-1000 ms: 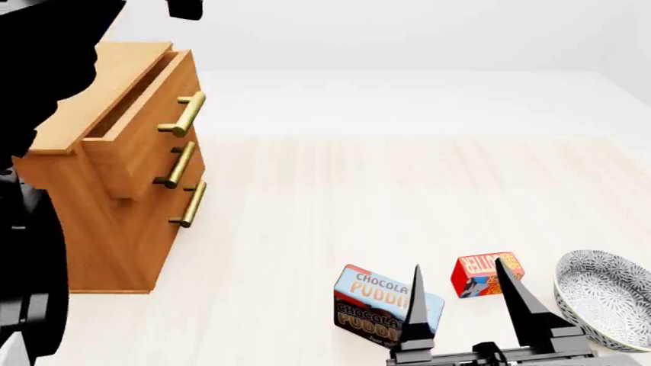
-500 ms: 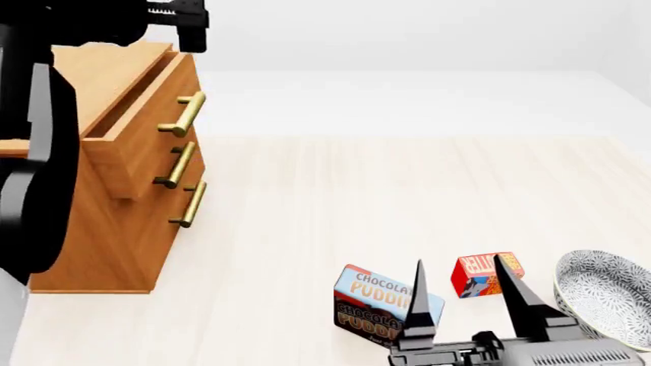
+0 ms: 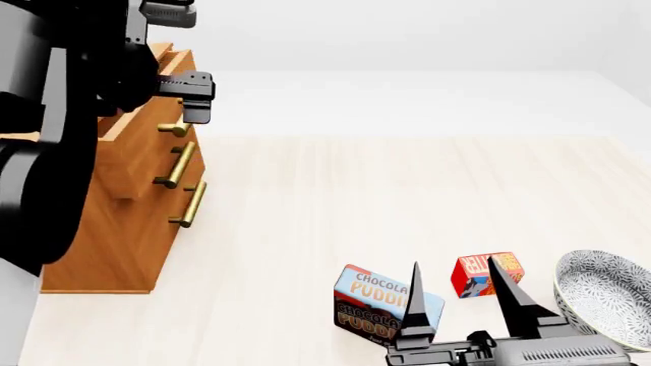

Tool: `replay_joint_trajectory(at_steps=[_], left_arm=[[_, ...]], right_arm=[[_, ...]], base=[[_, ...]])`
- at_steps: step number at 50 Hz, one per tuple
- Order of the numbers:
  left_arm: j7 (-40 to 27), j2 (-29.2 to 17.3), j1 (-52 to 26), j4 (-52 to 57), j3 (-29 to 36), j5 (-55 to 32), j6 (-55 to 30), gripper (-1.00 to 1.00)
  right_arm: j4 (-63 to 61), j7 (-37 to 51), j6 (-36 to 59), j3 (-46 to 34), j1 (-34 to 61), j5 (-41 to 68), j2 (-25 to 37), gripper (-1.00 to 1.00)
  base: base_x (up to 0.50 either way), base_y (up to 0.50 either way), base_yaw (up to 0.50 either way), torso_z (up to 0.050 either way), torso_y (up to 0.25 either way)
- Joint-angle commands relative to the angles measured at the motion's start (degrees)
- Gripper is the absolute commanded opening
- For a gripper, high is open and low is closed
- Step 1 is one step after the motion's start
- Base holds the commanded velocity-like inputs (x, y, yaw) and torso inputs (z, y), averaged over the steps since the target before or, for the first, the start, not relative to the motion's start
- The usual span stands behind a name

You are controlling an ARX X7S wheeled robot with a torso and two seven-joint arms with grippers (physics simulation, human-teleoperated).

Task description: Put the butter at the back in the top drawer of the cabinet and close it.

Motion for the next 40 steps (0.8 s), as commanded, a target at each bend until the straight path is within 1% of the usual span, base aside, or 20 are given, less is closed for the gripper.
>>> replay_joint_trajectory(at_steps=[1, 7, 25, 40], left_arm=[[0.84, 0.45, -1.13, -0.86, -0.19, 1.23, -1.22, 1.0], [-0.15, 0.26, -1.39, -0.86, -0.5, 1.24, -0.41, 1.0], [-0.48, -0.05, -0.76, -0.86, 3.37, 1.43, 1.63, 1.0], [-1.56, -0.55, 0.38, -0.86, 2.87, 1.18, 2.86, 1.0]], right_arm=[[0.18, 0.11, -0.28, -0.22, -0.06, 0.16, 0.23, 1.0], [-0.08, 0.24, -0.06, -0.41, -0.01, 0.13, 0.36, 1.0], [-1.38, 0.67, 0.93, -0.89, -0.04, 0.07, 0.89, 1.0], [-0.48, 0.81, -0.01, -1.26, -0.16, 0.13, 0.93, 1.0]], base=[[0.0, 0.0, 0.0, 0.0, 0.0], [0.0, 0.0, 0.0, 0.0, 0.0], [0.0, 0.0, 0.0, 0.0, 0.0], [0.0, 0.0, 0.0, 0.0, 0.0]])
